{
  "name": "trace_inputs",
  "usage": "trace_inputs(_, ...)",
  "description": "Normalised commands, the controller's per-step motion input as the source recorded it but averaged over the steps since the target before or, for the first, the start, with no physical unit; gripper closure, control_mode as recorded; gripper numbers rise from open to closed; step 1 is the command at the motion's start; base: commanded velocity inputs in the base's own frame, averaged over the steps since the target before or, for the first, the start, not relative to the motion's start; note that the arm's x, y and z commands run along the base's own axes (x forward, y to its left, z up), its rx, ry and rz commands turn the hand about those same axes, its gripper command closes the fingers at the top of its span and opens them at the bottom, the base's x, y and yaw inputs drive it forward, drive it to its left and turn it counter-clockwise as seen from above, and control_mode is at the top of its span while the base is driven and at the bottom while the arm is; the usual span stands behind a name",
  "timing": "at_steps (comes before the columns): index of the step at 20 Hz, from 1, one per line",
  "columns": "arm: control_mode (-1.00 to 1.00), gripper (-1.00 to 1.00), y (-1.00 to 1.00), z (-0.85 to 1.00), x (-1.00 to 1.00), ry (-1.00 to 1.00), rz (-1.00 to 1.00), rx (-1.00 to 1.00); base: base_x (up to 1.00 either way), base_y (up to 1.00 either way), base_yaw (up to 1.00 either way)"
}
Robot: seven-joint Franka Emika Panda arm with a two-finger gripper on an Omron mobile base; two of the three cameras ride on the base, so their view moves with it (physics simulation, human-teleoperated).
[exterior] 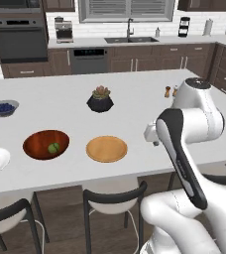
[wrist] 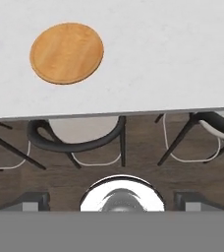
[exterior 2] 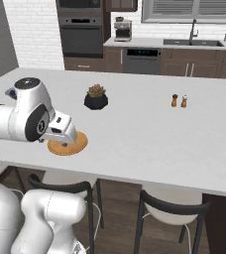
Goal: Pick the chicken drumstick and lime from their plates and place them in the bowl. Then put the bowl in the fridge.
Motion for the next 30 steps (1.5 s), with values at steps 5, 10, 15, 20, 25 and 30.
trace_inputs(5,-1.00,-1.00,-0.11,0.28,-0.32,0.01,0.03,-0.01,0.00,0.00,0.00)
trace_inputs(10,-1.00,-1.00,0.00,0.00,-0.20,0.00,0.03,-0.08,0.00,0.00,0.00)
trace_inputs(15,1.00,-1.00,0.00,0.00,-0.14,0.00,0.00,-0.03,-0.14,0.01,0.00)
trace_inputs(20,1.00,-1.00,0.00,0.00,0.00,0.00,0.00,0.00,-0.40,0.74,-0.08)
trace_inputs(25,1.00,-1.00,0.00,0.00,0.00,0.00,0.00,0.00,0.01,1.00,-0.13)
trace_inputs(30,1.00,-1.00,0.00,0.00,0.00,0.00,0.00,0.00,0.01,1.00,-0.06)
